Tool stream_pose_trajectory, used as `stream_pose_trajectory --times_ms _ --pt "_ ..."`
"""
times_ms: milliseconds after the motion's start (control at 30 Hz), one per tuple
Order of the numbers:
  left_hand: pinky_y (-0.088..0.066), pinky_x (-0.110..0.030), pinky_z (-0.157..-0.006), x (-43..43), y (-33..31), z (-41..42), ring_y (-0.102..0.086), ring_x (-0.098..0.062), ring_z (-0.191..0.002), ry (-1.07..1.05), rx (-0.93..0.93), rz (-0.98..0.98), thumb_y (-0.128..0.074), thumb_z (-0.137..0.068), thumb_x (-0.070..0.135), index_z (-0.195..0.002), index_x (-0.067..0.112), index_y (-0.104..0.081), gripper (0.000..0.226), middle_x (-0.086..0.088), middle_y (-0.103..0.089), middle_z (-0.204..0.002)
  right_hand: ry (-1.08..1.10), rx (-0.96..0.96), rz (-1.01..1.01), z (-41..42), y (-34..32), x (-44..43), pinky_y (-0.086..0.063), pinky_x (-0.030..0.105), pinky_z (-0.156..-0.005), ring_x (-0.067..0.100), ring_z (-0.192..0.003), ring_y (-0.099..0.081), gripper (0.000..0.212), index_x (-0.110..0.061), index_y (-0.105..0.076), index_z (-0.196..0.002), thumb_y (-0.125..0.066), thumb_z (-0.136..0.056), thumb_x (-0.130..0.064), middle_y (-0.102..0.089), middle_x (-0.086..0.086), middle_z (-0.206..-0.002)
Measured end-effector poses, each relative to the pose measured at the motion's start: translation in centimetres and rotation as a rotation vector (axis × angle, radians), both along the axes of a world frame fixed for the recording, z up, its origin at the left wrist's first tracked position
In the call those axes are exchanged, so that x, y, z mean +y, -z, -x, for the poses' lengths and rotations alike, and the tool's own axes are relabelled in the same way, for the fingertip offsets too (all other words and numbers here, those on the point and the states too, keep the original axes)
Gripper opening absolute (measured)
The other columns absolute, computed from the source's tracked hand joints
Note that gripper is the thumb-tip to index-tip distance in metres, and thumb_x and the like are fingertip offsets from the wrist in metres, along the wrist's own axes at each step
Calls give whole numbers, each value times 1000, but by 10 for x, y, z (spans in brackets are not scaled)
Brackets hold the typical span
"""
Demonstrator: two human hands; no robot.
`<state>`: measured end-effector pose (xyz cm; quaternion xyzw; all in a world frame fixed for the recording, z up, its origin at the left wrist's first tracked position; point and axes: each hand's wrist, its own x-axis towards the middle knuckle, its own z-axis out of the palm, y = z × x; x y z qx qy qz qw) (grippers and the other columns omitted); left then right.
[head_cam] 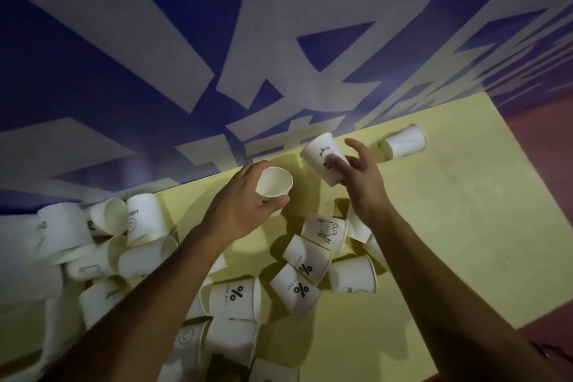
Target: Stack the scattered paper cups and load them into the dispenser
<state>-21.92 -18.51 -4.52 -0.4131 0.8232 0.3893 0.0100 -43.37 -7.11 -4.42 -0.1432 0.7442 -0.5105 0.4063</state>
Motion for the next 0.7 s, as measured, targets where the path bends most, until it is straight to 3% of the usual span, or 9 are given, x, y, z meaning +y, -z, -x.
stream_pose_trajectory --times_ms 67,167,267,433,600,700 --pt "-51 -36 -97 -1 -7 -12 -49 -18 -129 -25 40 -3 -64 -89 63 -151 35 -33 75 8 -44 -150 -113 -22 28 -24 -10 4 -59 41 -93 22 -114 -68 78 -39 -38 -152 -77 -85 -43 -65 3 -135" --pt "-47 -32 -96 -2 -18 -37 -48 -16 -130 -96 110 -9 -67 -89 58 -151 36 -37 72 9 -44 -150 -314 48 45 -56 -25 6 -60 36 -92 16 -114 -68 86 -44 -30 -156 -80 -88 -28 -64 0 -136" --pt "-46 -33 -98 -1 -30 -74 -48 -15 -130 -146 152 -18 -70 -87 57 -149 38 -39 72 11 -44 -151 -487 156 17 -83 -35 6 -59 35 -95 16 -120 -64 97 -50 -24 -156 -84 -84 -25 -56 -3 -144" --pt "-47 -33 -97 5 -49 -165 -51 -12 -127 -159 250 49 -51 -83 78 -148 34 -43 78 11 -49 -148 -552 270 27 -147 -56 2 -59 26 -91 12 -116 -64 95 -38 -40 -152 -92 -74 -21 -59 -8 -138" --pt "-47 -23 -92 22 -67 -278 -50 5 -117 -249 347 72 -60 -88 65 -144 37 -44 65 20 -50 -138 -580 415 41 -236 -74 0 -57 29 -92 6 -119 -58 83 -36 -45 -149 -85 -77 -50 -55 -14 -142" --pt "-47 -22 -92 28 -75 -349 -51 4 -116 -274 358 89 -63 -81 69 -142 39 -45 70 21 -52 -135 -578 446 69 -303 -86 -3 -56 30 -87 1 -112 -58 75 -41 -47 -142 -81 -78 -56 -55 -23 -136"
